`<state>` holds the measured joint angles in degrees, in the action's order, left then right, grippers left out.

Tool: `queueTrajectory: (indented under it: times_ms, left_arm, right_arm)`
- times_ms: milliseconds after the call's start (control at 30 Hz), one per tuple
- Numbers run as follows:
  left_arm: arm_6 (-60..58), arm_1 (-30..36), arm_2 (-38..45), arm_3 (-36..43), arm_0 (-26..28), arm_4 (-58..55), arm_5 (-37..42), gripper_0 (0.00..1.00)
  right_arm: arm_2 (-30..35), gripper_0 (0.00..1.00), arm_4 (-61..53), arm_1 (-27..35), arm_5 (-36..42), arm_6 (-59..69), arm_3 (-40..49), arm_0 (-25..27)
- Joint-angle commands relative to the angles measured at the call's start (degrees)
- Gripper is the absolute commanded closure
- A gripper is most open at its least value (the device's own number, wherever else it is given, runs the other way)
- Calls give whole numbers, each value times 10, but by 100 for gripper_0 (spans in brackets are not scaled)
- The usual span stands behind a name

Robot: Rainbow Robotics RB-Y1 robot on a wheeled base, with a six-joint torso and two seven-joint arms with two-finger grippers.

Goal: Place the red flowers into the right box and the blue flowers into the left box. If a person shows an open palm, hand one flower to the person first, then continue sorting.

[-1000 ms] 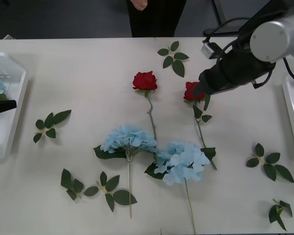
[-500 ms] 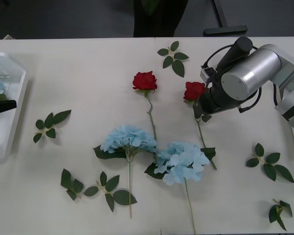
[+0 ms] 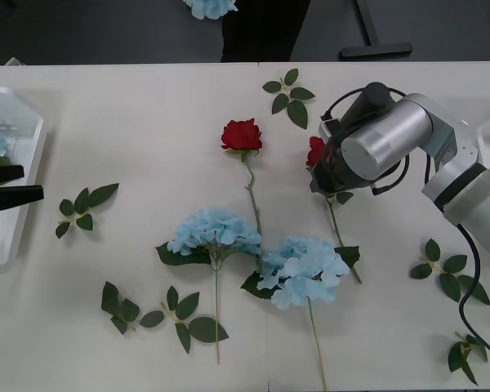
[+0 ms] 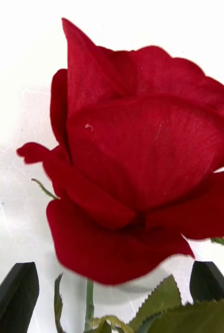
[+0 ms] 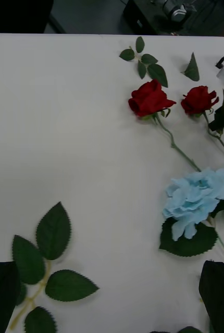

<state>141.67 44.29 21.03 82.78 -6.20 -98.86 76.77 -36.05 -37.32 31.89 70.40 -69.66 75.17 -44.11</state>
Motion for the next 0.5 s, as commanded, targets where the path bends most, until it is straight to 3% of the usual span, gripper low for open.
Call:
queueTrajectory:
  times_ms: [33,133,267,433,500]
  left_arm:
    - [-197,28,-25,137,60,42,-24,0]
    - [-274,21,-36,199,65,87,-22,0]
    - [-384,-10,-63,268,66,151,-22,0]
    - [-478,-51,-105,332,66,238,-22,0]
    - [-529,-66,-139,365,66,293,-22,0]
  right_arm:
    - [6,15,7,-14,-11,28,-10,-1]
    - [6,18,9,-15,-11,28,-11,-1]
    - [5,40,11,-16,-11,29,-12,-1]
    - [-1,44,13,-18,-25,30,-27,-1]
    - [-3,52,14,-19,-34,30,-31,-1]
